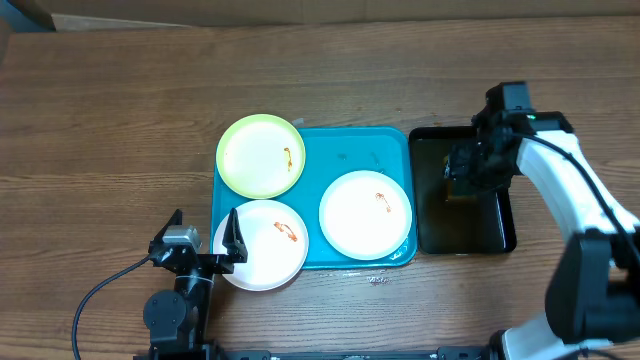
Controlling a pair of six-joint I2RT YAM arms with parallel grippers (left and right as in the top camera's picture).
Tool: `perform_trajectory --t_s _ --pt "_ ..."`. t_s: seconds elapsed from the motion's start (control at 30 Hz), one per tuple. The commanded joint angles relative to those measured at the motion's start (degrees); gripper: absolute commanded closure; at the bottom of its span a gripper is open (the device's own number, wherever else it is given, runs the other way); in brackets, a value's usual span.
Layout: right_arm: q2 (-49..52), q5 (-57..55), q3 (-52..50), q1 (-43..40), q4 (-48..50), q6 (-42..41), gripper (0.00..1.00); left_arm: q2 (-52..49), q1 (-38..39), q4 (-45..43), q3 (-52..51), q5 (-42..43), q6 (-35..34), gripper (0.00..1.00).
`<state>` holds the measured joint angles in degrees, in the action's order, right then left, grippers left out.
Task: Clean dirty plates on tray and stack at the side
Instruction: 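Reach the right gripper into the black tray and grasp the sponge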
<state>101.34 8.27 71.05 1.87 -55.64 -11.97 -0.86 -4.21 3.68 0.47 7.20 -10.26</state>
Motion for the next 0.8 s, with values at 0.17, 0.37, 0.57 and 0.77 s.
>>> perform_trajectory --t_s 0.17,0.37,0.57,0.77 --pt "6.4 -6.6 1.3 0.0 3.9 0.0 0.35 0.5 -0.3 0.2 -0.2 -0.3 1.3 0.00" --pt "6.5 -6.5 0.6 0.0 4.3 0.0 0.71 0.5 -0.3 0.2 -0.2 -0.3 1.3 0.00" --pt "6.5 -6.5 -2.1 0.0 8.0 0.0 0.25 0.5 -0.3 0.2 -0.2 -0.3 1.3 0.00" --pt "6.5 -6.5 -2.1 0.0 12.0 0.0 0.88 0.5 -0.3 0.2 -0.2 -0.3 1.3 0.00"
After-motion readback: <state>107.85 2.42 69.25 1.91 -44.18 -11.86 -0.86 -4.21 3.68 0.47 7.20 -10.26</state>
